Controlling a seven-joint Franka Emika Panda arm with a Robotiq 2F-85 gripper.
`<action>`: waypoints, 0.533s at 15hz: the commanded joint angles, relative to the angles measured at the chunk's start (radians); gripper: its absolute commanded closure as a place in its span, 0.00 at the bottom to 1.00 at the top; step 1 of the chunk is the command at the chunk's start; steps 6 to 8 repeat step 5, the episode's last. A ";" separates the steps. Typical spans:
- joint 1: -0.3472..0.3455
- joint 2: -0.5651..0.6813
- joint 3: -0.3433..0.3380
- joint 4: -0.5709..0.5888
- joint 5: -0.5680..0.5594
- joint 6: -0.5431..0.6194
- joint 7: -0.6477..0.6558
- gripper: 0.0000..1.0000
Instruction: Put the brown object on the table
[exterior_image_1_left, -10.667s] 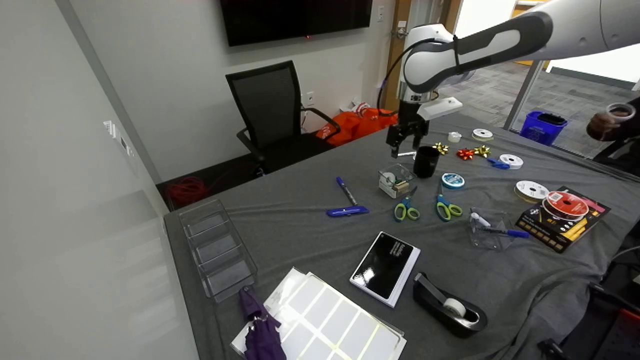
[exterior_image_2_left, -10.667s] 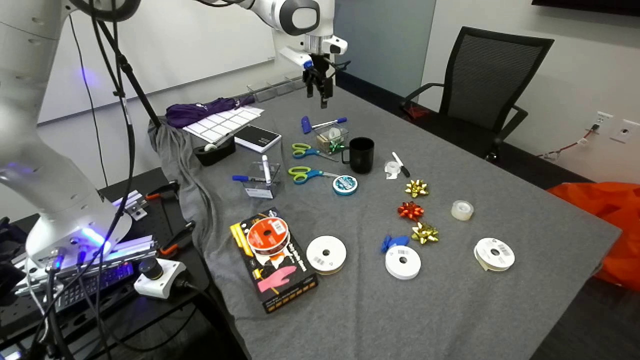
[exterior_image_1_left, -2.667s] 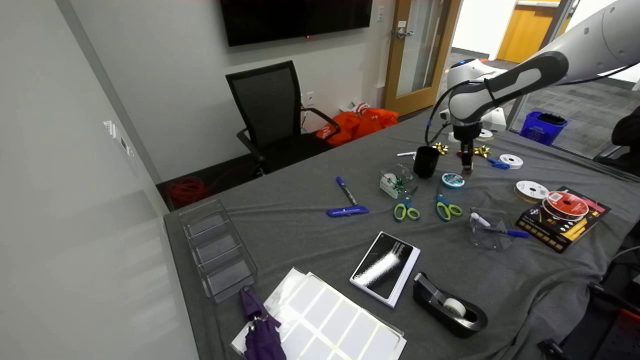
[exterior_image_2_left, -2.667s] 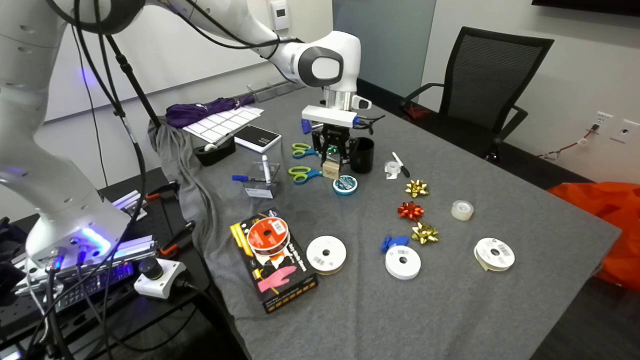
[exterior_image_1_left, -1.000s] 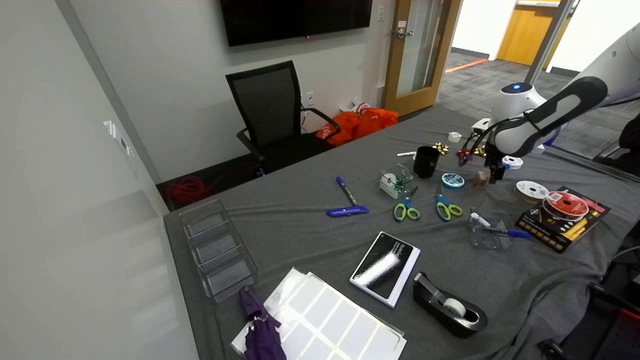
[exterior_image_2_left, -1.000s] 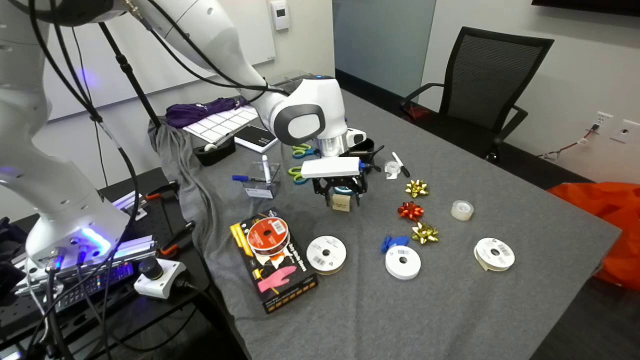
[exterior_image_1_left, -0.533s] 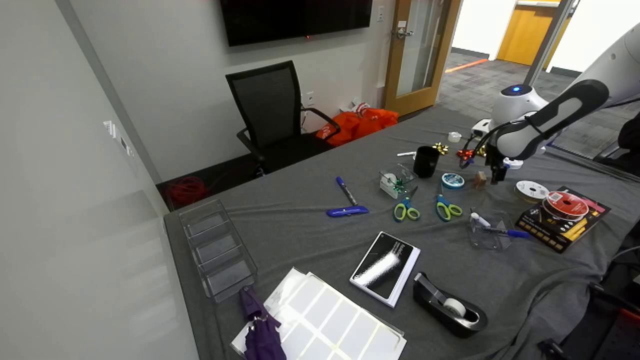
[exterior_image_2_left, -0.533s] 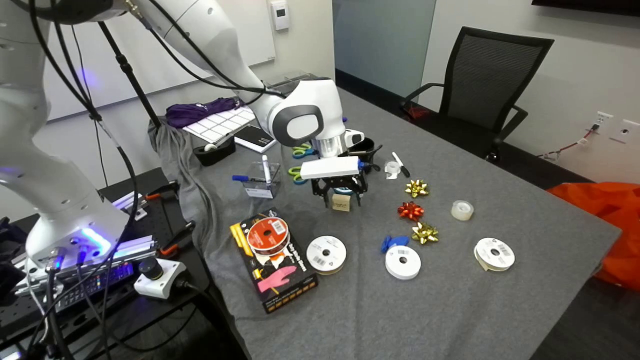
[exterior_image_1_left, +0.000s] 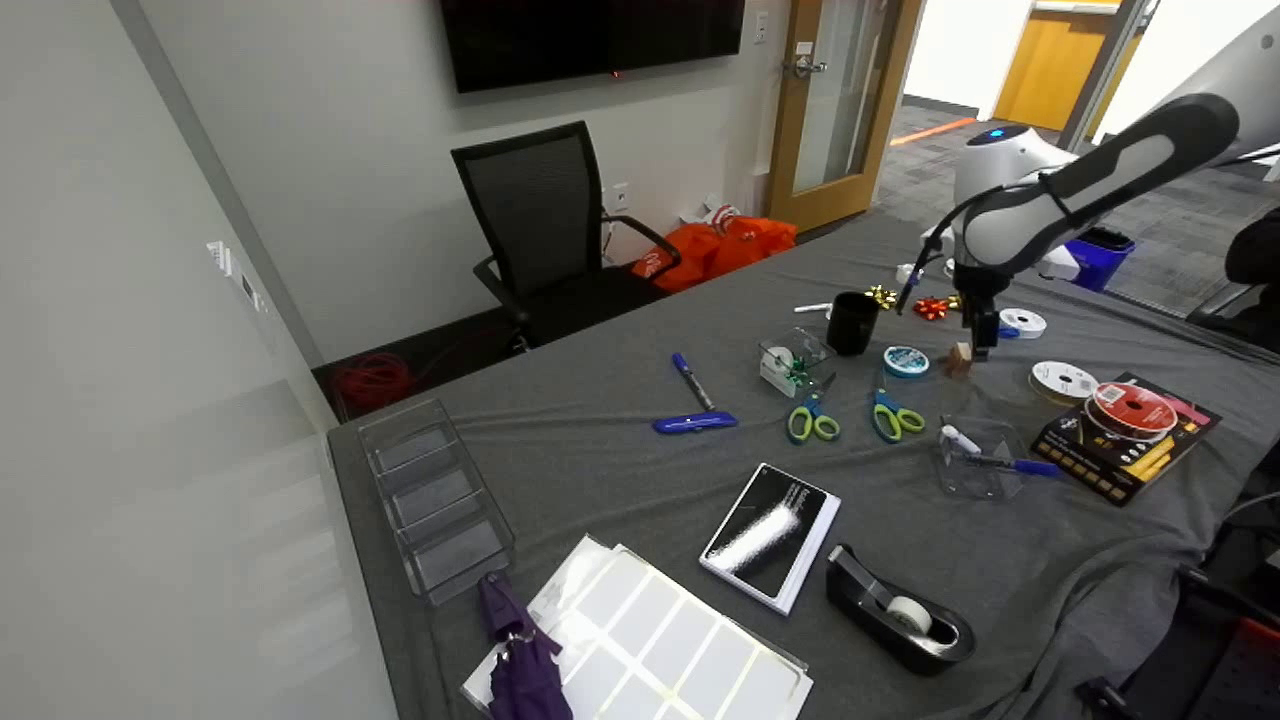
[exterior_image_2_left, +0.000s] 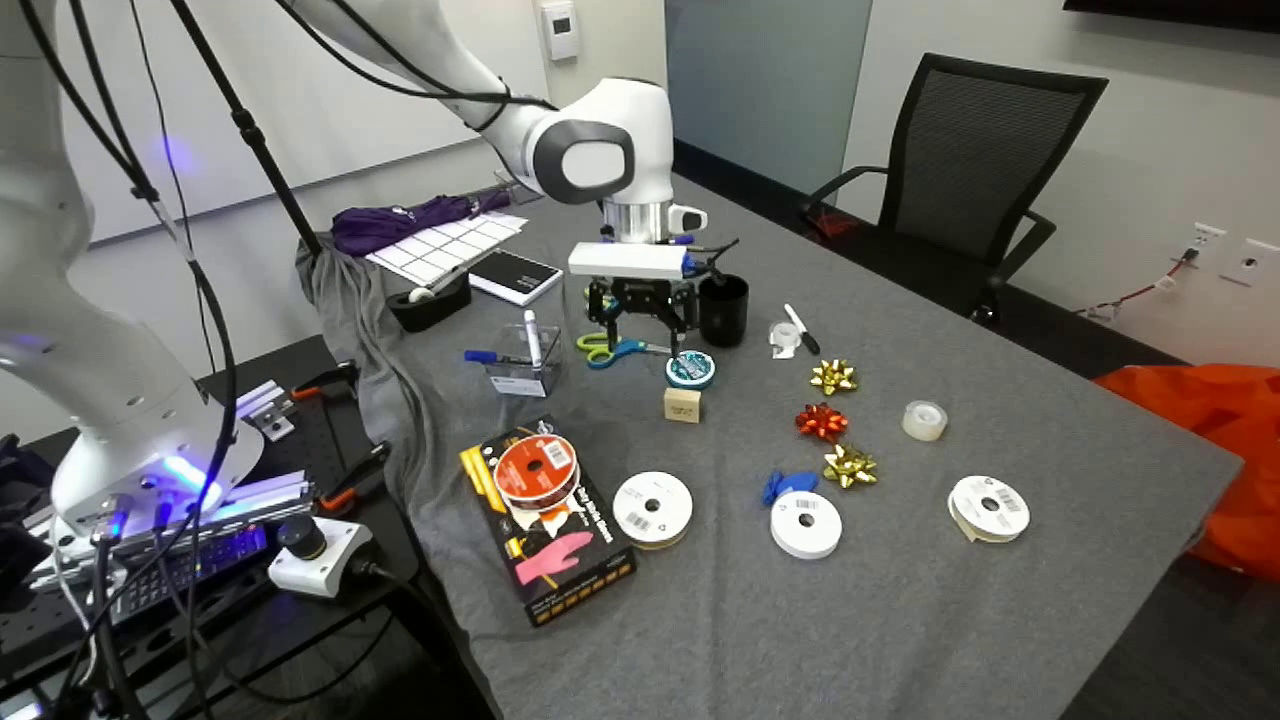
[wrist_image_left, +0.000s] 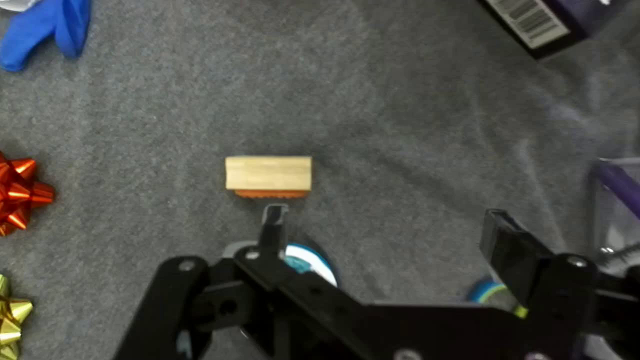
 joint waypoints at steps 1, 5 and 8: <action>0.008 -0.078 0.042 0.007 0.088 -0.143 0.002 0.00; 0.020 -0.116 0.058 0.015 0.153 -0.202 0.001 0.00; 0.020 -0.116 0.058 0.015 0.153 -0.202 0.001 0.00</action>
